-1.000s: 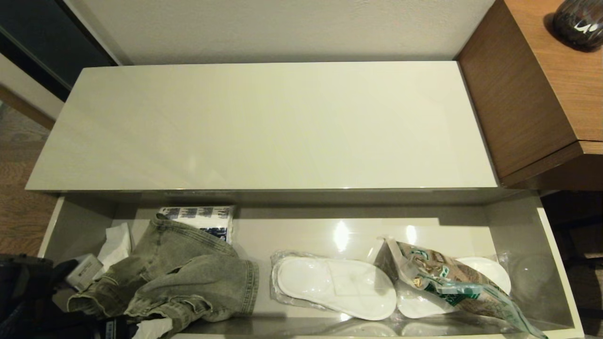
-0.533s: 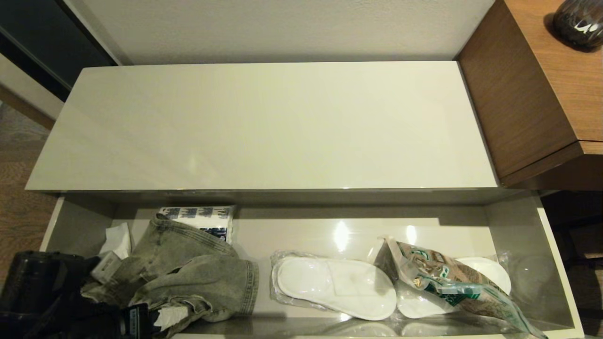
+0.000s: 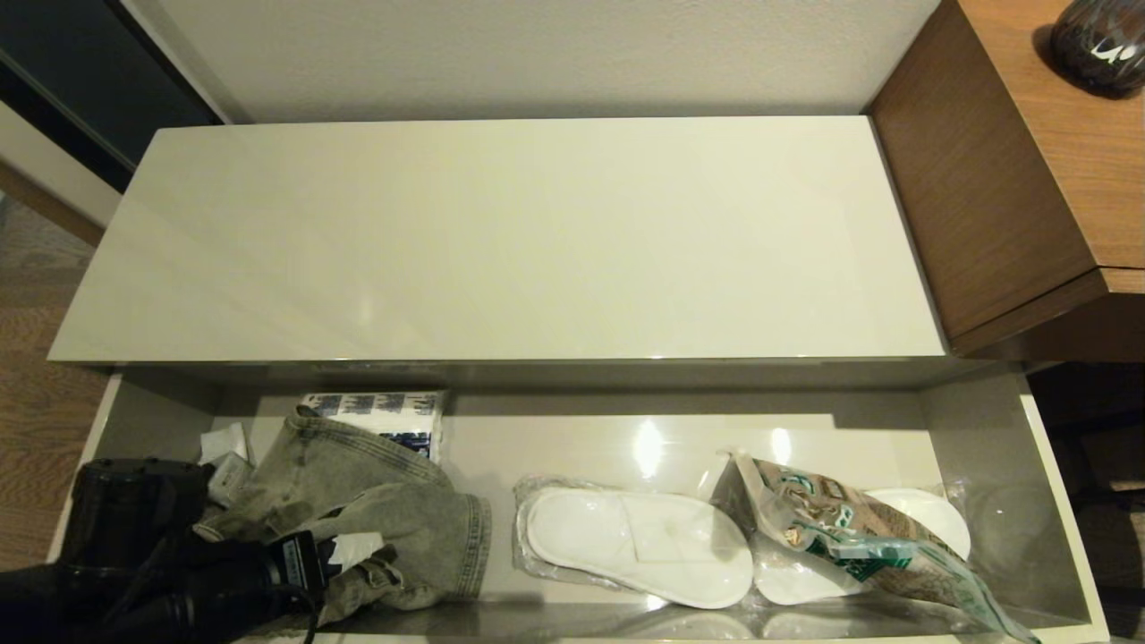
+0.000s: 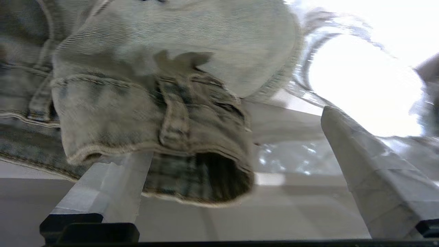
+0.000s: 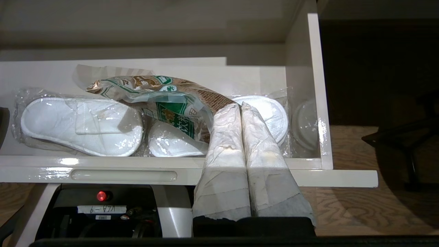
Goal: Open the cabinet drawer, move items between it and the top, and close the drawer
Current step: Take out the shorts from the drawer
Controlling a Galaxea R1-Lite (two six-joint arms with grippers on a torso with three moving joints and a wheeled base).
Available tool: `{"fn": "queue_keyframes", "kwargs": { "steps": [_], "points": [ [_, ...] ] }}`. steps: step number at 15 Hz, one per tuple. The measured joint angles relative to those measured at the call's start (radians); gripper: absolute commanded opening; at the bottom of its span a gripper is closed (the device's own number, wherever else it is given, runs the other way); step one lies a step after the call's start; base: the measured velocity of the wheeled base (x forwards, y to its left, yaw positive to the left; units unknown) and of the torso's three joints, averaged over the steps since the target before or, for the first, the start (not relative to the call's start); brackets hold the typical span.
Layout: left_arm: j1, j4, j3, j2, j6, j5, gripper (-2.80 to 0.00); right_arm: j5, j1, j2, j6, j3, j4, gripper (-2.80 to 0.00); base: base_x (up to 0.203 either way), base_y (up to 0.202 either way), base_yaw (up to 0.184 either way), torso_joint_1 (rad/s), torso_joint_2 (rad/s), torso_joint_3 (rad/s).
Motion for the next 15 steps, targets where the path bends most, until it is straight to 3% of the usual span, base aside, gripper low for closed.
{"fn": "queue_keyframes", "kwargs": {
  "steps": [3, 8, 9, 15],
  "points": [
    [0.000, -0.008, 0.004, 0.055, 0.008, 0.090, 0.00, 0.000, 0.000, 0.000, 0.000, 0.000, -0.001, -2.80, 0.000, 0.000, 0.000, 0.000, 0.00, 0.000],
    [-0.005, -0.087, 0.010, 0.147, 0.007, 0.146, 0.00, 0.000, 0.000, 0.001, 0.000, 0.000, -0.001, -2.80, 0.000, 0.000, 0.000, 0.000, 0.00, 0.000],
    [-0.012, -0.115, 0.010, 0.167, 0.003, 0.164, -2.80, 0.000, 0.000, 0.001, 0.000, 0.000, -0.001, -2.80, 0.000, 0.000, 0.000, 0.000, 0.00, 0.000],
    [-0.073, -0.311, 0.035, 0.218, 0.002, 0.224, -2.80, 0.000, -0.001, 0.001, 0.000, 0.000, 0.000, -2.80, 0.000, 0.000, 0.000, 0.000, 0.00, 0.000]
  ]
}}
